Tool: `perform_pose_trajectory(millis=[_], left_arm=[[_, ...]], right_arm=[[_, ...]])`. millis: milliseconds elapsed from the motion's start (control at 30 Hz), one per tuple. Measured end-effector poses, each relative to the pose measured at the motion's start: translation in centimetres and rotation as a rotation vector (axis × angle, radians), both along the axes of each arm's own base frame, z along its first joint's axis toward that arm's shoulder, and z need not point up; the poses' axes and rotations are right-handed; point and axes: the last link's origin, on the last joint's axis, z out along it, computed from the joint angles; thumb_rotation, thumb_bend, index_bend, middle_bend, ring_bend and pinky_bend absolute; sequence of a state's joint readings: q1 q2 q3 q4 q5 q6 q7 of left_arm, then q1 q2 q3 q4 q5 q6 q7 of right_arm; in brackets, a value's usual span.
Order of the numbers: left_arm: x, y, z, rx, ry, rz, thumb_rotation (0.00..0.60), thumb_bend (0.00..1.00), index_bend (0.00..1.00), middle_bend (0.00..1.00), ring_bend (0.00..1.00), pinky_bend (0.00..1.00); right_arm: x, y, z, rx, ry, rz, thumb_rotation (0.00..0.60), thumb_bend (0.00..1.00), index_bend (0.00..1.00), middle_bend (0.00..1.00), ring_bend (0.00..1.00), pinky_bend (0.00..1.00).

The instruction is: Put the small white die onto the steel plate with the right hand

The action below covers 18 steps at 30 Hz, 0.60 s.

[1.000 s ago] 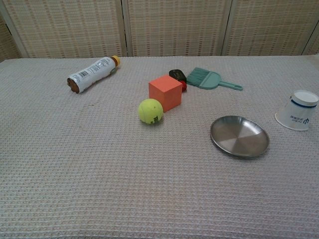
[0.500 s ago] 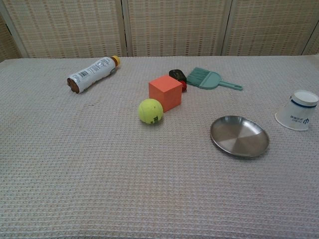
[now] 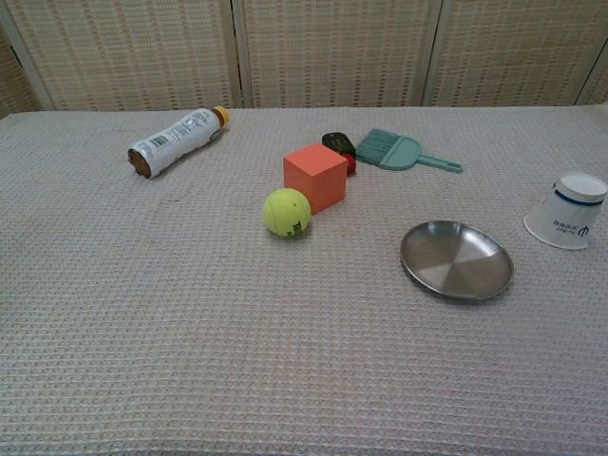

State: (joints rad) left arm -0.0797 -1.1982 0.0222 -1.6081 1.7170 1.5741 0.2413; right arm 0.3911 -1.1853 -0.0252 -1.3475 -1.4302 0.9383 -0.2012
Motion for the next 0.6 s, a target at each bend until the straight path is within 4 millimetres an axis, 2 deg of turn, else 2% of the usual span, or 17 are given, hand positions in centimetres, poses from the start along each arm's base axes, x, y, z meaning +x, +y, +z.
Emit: perform_pose_trajectory(millis=[600], left_arm=[[0.0, 0.0, 0.1, 0.000, -0.003, -0.002, 0.600, 0.39, 0.38, 0.47, 0.43, 0.61]], right_arm=[[-1.7, -1.5, -1.7, 0.029, 0.012, -0.021, 0.600, 0.23, 0.40, 0.75, 0.75, 0.95]])
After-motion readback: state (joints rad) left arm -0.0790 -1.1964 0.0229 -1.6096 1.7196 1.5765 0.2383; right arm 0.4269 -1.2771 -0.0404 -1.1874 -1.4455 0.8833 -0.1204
